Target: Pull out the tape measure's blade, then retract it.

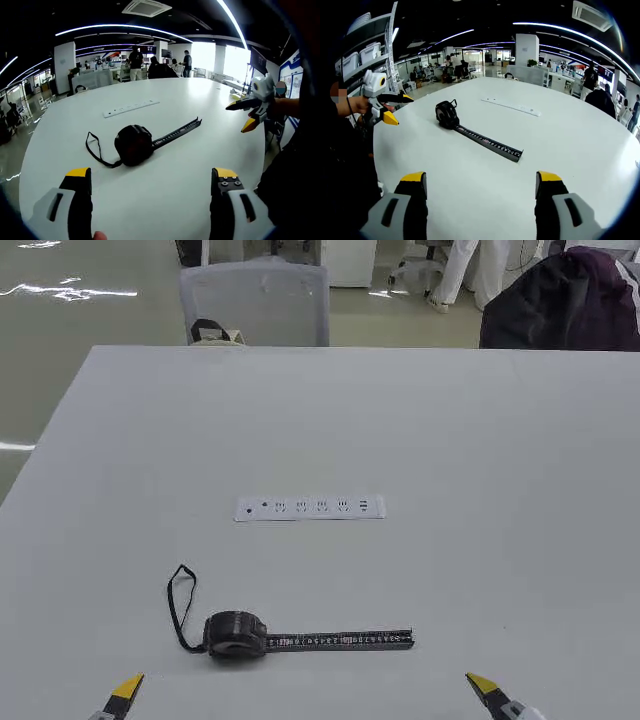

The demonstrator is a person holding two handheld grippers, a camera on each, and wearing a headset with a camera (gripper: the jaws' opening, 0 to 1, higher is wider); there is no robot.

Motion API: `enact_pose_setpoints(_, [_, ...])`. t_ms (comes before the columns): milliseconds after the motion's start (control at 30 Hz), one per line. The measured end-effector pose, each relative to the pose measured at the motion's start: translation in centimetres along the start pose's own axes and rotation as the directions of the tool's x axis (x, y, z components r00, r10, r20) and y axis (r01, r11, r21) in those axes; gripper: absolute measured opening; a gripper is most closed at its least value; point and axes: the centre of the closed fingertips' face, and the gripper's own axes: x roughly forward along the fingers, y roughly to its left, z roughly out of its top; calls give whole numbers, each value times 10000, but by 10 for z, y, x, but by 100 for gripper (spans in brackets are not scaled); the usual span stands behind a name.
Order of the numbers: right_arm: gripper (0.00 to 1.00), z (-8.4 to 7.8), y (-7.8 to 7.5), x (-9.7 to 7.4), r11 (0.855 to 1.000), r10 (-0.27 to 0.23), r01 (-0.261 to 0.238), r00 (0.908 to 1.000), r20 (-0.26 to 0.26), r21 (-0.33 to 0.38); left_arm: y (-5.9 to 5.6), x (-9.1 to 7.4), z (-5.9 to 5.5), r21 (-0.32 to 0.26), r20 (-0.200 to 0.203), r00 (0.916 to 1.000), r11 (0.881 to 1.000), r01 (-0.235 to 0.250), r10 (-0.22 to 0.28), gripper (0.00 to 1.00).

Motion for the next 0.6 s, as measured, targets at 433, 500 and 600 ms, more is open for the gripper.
enact_pose_setpoints(433, [95, 0, 7, -2, 9999, 14, -16, 9999, 138, 138, 0, -4, 2, -5, 145, 9991, 9992, -396, 396, 99])
enact_pose_setpoints(500, [95, -1, 8, -2, 9999, 48, -49, 9999, 113, 123, -1, -3, 3, -6, 138, 9991, 9992, -398, 398, 99])
enact_pose_setpoints(600, [95, -3, 9, -2, 9999, 83, -84, 9999, 106, 115, -1, -3, 1, -92, 14, 9983, 9982, -588, 588, 99])
